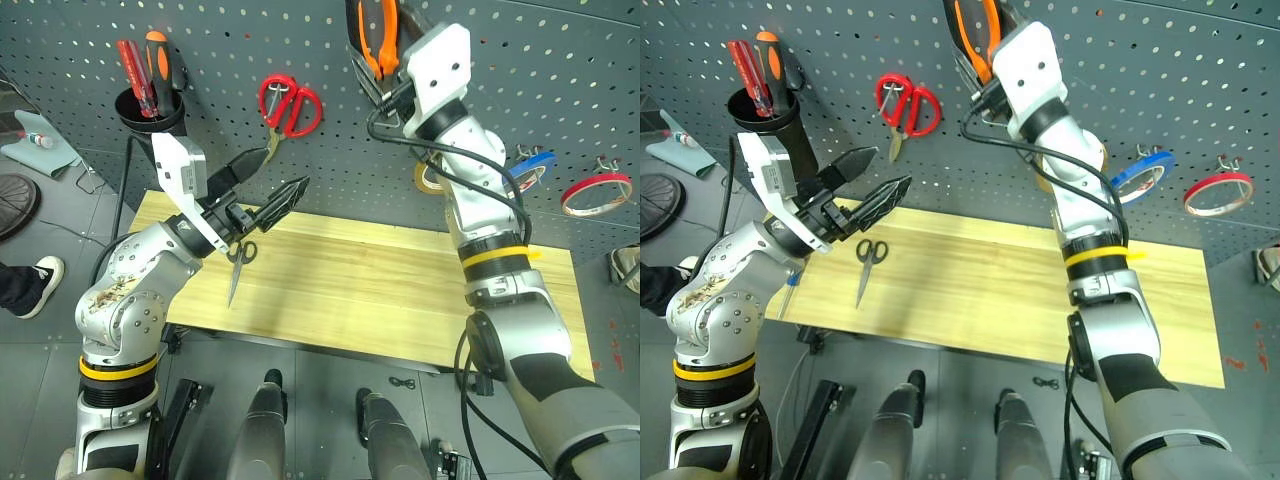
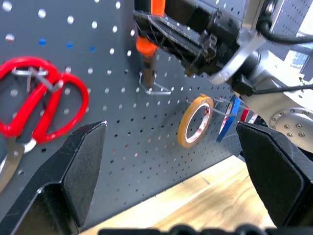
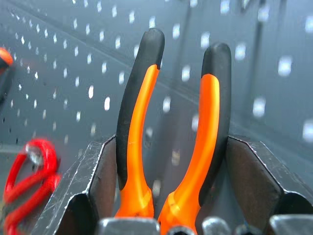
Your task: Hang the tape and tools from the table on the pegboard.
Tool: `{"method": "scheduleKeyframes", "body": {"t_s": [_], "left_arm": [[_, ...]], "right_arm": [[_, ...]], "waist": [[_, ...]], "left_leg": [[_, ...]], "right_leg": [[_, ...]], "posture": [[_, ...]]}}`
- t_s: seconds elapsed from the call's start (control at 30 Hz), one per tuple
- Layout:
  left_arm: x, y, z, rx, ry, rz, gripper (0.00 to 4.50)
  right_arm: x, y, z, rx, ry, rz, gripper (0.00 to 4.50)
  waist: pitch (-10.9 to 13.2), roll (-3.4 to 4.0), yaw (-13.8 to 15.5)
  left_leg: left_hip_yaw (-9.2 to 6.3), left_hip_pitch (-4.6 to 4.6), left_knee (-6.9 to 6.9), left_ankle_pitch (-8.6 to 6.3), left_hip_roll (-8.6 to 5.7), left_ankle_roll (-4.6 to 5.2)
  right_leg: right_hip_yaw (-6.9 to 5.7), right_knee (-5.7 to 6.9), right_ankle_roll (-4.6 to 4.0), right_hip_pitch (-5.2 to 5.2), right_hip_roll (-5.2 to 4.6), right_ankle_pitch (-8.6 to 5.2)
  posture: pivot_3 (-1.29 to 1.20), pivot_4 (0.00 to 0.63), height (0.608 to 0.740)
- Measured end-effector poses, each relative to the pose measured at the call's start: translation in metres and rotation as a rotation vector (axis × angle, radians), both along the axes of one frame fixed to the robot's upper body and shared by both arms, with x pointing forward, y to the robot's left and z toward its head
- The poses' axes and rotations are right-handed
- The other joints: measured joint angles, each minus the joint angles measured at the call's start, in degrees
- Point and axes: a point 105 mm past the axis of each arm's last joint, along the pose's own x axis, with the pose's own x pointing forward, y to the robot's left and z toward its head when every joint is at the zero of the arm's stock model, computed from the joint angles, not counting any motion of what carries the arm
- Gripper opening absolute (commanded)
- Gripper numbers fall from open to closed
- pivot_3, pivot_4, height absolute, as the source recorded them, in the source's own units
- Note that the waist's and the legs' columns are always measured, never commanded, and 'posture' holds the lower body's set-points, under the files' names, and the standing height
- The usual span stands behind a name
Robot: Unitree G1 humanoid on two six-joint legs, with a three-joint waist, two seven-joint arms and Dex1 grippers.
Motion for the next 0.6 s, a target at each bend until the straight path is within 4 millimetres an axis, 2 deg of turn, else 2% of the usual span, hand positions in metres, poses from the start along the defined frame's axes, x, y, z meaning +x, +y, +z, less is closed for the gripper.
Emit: {"method": "scheduleKeyframes", "body": {"t_s": [0.17, 0.23, 0.3, 0.6], "left_arm": [[-0.001, -0.001, 0.001, 0.003, -0.004, -0.008, 4.5], [-0.001, -0.001, 0.002, 0.004, -0.007, -0.011, 4.5], [-0.001, -0.002, 0.002, 0.004, -0.009, -0.012, 4.5], [-0.001, -0.003, 0.001, 0.019, -0.018, -0.015, 4.5]], "right_arm": [[0.006, -0.004, -0.014, 0.024, 0.071, -0.032, 2.95], [0.007, -0.006, -0.015, 0.031, 0.086, -0.044, 3.97], [0.006, -0.006, -0.017, 0.034, 0.088, -0.046, 4.48], [0.001, -0.017, -0.015, 0.014, 0.082, -0.068, 4.48]], "waist": [[0.0, 0.0, -0.02], [0.0, 0.0, -0.02], [0.0, 0.0, -0.02], [-0.01, -0.01, -0.08]], "left_leg": [[-0.04, 0.03, 0.0, 0.19, -0.01, -0.08], [-0.04, 0.04, 0.01, 0.28, 0.0, -0.1], [-0.05, 0.04, 0.01, 0.36, 0.02, -0.08], [-0.07, 0.02, 0.0, 0.47, 0.03, -0.08]], "right_leg": [[-0.03, 0.2, -0.02, -0.02, 0.0, 0.06], [-0.07, 0.3, -0.02, -0.02, 0.0, 0.06], [-0.12, 0.35, -0.04, -0.02, 0.0, 0.07], [-0.18, 0.36, -0.05, -0.01, 0.0, 0.12]], "posture": [[0.23, 0.322, 0.74], [0.23, 0.322, 0.74], [0.23, 0.315, 0.74], [0.21, 0.29, 0.74]]}}
